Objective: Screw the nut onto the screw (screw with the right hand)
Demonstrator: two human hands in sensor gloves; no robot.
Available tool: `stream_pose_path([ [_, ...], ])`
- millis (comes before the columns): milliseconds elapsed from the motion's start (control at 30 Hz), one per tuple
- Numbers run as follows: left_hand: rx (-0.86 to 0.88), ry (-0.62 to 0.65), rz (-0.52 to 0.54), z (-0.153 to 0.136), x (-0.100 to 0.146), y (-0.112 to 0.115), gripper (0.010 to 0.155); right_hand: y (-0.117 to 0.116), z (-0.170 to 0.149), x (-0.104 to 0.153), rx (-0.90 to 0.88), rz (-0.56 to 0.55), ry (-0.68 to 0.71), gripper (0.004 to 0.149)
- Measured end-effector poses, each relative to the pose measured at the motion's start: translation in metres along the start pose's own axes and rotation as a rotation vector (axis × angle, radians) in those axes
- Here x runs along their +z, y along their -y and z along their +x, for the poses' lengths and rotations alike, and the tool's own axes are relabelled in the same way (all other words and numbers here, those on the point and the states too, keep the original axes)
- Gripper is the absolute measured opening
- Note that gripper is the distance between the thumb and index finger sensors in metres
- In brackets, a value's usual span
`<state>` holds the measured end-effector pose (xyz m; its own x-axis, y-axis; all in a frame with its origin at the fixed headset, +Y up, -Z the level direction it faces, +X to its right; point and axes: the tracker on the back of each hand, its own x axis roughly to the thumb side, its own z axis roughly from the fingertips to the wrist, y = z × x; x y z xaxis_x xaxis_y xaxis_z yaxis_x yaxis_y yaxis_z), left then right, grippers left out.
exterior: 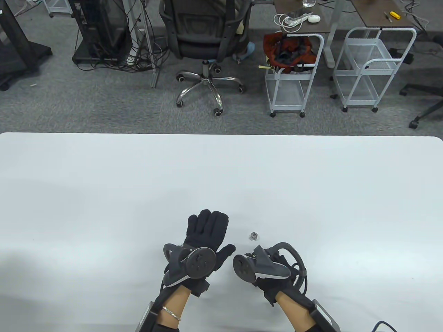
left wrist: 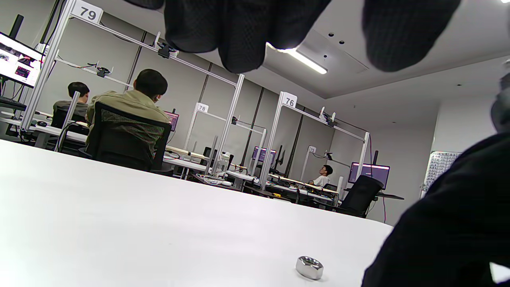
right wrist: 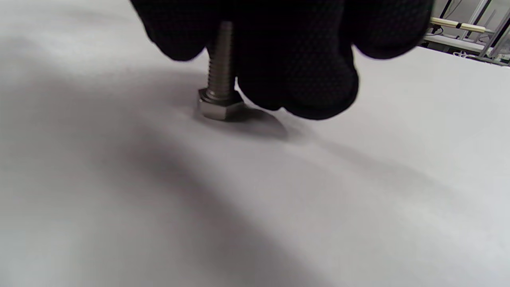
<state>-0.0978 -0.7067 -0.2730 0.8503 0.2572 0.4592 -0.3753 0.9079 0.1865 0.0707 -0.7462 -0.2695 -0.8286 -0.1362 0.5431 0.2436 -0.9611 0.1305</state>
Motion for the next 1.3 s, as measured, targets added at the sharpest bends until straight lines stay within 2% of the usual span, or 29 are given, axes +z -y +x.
stream_pose_path([
  [133,0.010,0.002,-0.002,0.000,0.000,-0.001,0.077,0.002,-0.001,0.001,0.012,-0.054,0.007,0.043],
  [233,0.031,0.007,-0.011,0.002,-0.001,-0.001,0.076,0.009,-0.008,0.006,-0.054,-0.148,-0.014,0.042],
  [500,0.181,0.020,-0.097,0.006,-0.006,0.008,0.063,0.029,-0.028,0.024,-0.363,-0.485,-0.073,0.041],
  [767,0.230,-0.003,-0.085,0.011,-0.006,0.010,0.062,0.034,-0.040,0.035,-0.662,-0.667,-0.116,0.040],
  [933,0.270,-0.001,-0.079,0.013,-0.006,0.011,0.061,0.030,-0.044,0.036,-0.895,-0.693,-0.127,0.041],
  [1100,0.275,-0.009,-0.041,0.014,-0.006,0.009,0.053,0.027,-0.048,0.034,-0.967,-0.673,-0.120,0.041],
  [1200,0.271,-0.015,-0.049,0.013,-0.007,0.009,0.052,0.026,-0.049,0.032,-0.947,-0.622,-0.109,0.042],
  [1300,0.242,-0.042,-0.052,0.008,-0.006,0.010,0.051,0.026,-0.051,0.030,-0.819,-0.571,-0.124,0.044],
])
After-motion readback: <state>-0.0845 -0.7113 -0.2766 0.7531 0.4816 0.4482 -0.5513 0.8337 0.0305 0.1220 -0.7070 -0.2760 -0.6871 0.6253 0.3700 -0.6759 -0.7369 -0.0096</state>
